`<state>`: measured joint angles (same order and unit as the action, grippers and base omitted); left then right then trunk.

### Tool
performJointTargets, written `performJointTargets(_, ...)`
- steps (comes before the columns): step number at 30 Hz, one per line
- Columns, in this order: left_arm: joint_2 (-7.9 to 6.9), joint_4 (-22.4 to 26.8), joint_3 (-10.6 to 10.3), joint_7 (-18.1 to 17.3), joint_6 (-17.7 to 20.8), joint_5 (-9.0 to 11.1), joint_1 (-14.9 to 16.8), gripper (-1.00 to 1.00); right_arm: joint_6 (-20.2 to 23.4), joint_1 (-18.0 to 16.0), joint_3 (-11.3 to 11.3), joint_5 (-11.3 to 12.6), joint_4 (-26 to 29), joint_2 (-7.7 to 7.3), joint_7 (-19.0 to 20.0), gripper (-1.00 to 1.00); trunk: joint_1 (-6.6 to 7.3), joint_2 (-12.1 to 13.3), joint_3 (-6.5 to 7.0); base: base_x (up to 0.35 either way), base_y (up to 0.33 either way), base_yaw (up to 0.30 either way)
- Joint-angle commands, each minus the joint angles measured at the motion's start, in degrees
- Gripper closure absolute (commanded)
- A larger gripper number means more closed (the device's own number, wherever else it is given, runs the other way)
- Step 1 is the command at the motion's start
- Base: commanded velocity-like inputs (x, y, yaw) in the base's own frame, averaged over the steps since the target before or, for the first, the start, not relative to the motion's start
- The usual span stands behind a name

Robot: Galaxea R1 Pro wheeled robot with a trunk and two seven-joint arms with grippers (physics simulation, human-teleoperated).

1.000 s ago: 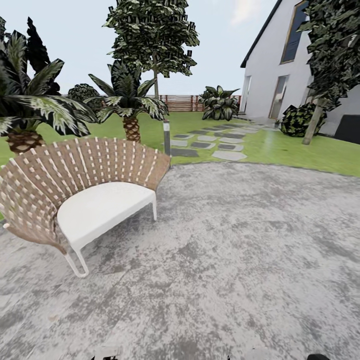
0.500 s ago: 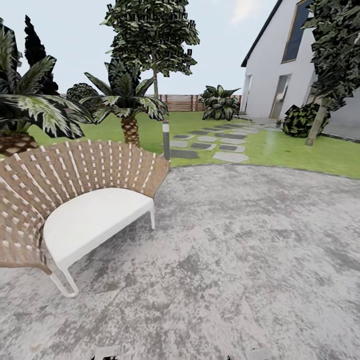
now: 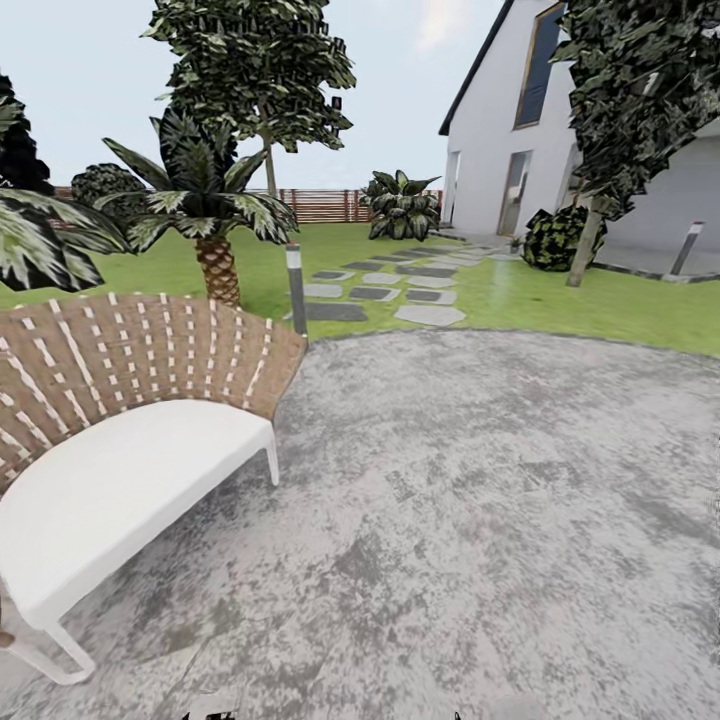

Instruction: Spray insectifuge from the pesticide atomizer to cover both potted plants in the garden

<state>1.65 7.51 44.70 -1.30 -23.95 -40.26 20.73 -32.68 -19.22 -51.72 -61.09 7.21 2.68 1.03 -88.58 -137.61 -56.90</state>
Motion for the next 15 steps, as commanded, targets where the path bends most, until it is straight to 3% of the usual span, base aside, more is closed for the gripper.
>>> performJointTargets(1, 0.02, 0.1, 0.5, -0.2, -0.1, -0.4, 0.0, 1.0, -0.1, 0.0, -0.5, -0.5, 0.1, 0.04, 0.1, -1.0, -0.02, 0.0, -0.05, 0.303, 0.207, -0.261)
performJointTargets(10, 0.02, 0.1, 0.5, -0.2, -0.1, -0.4, 0.0, 1.0, -0.1, 0.0, -0.5, -0.5, 0.1, 0.04, 0.1, -1.0, -0.02, 0.0, -0.05, 0.298, 0.212, -0.261)
performJointTargets(15, 0.02, 0.1, 0.5, -0.2, -0.1, -0.4, 0.0, 1.0, -0.1, 0.0, -0.5, -0.5, 0.1, 0.04, 0.1, -1.0, -0.02, 0.0, -0.05, 0.329, 0.051, -0.261)
